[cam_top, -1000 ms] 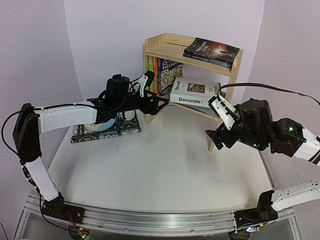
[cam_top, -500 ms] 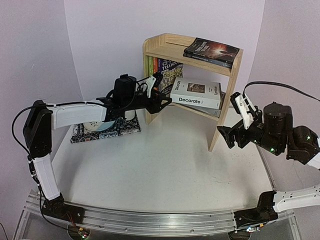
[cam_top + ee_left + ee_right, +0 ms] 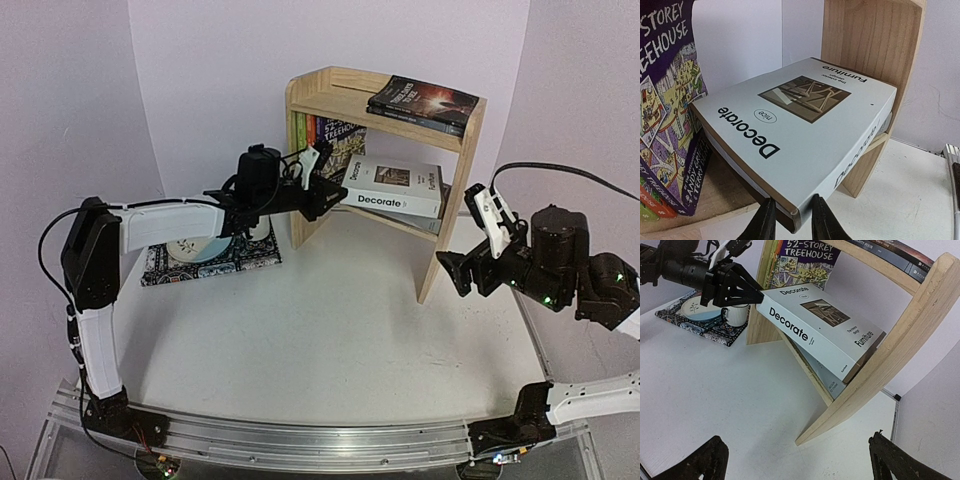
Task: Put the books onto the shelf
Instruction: Adjust the book in the book pile on the shelf, then reset both arms
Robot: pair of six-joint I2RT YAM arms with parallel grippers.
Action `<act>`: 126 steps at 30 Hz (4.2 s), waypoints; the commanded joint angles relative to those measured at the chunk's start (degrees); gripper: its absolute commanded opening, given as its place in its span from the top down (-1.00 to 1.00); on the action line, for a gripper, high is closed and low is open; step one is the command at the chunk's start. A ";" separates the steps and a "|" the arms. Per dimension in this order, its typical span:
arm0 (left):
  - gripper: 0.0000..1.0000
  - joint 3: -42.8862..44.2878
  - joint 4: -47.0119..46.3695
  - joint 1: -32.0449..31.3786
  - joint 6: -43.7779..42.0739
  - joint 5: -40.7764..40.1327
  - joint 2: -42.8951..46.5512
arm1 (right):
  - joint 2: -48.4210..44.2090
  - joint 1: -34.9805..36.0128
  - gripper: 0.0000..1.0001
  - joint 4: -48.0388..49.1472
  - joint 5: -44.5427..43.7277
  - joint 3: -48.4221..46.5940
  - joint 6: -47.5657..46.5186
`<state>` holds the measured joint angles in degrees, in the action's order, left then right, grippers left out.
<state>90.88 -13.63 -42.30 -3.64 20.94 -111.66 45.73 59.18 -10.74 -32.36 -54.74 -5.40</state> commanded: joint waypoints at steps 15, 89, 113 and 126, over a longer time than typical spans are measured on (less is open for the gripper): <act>0.56 11.35 -2.47 4.16 -2.10 11.41 -6.68 | -0.54 -0.02 -0.97 0.94 -0.07 -1.67 1.40; 0.37 23.65 -2.37 4.11 0.11 12.19 -16.86 | -1.99 -0.05 -0.97 -0.16 0.19 -2.52 1.13; -0.16 -0.91 -2.37 4.07 2.90 7.53 5.56 | 0.39 0.01 -0.97 0.34 6.58 1.89 4.24; -0.99 -28.78 -2.47 3.97 11.28 -0.56 23.82 | 5.13 -0.27 -0.97 17.50 -7.60 20.05 15.35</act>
<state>67.54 -15.12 -38.20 5.01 23.87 -92.25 49.04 59.18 -1.84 -29.66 -39.12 2.86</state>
